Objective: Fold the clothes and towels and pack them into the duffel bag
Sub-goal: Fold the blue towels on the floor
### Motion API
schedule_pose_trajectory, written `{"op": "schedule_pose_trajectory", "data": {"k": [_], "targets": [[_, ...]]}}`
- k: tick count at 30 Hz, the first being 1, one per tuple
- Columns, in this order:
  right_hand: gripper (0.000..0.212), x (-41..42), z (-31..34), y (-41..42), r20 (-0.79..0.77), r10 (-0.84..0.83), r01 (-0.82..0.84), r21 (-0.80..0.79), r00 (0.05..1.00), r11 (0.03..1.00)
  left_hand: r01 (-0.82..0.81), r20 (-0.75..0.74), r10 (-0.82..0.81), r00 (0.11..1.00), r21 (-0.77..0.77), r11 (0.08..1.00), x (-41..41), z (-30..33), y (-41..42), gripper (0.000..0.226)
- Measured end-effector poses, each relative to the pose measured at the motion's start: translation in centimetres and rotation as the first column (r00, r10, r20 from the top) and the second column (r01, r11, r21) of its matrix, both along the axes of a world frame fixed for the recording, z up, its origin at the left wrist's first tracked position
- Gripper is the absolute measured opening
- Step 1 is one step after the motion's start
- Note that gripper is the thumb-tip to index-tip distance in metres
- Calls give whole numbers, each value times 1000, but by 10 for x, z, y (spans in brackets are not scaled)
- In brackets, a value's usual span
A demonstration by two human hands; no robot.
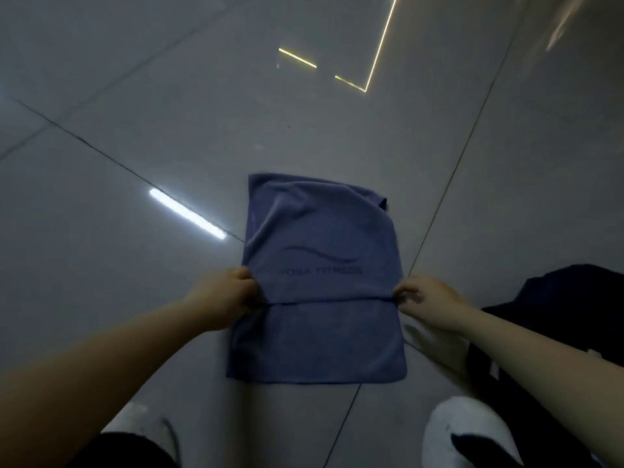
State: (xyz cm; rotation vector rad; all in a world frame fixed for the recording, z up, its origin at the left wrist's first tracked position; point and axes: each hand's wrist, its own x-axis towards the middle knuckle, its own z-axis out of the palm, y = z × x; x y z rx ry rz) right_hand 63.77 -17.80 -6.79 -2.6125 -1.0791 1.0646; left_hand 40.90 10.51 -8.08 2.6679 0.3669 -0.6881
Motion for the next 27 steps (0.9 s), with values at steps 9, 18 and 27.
{"op": "schedule_pose_trajectory", "data": {"k": [9, 18, 27], "targets": [[22, -67, 22, -9, 119, 485, -449, -239, 866, 861, 322, -169, -303, 938, 97, 942, -64, 27, -39, 46], [17, -97, -22, -25, 126, 633, -580, -296, 764, 759, 346, -219, -334, 917, 20, 938, -104, 17, -44, 93], [23, -111, -13, -17, -53, 736, -694, -381, 675, 610, 264, -220, -254, 942, 15, 965, -93, 20, -48, 36]]}}
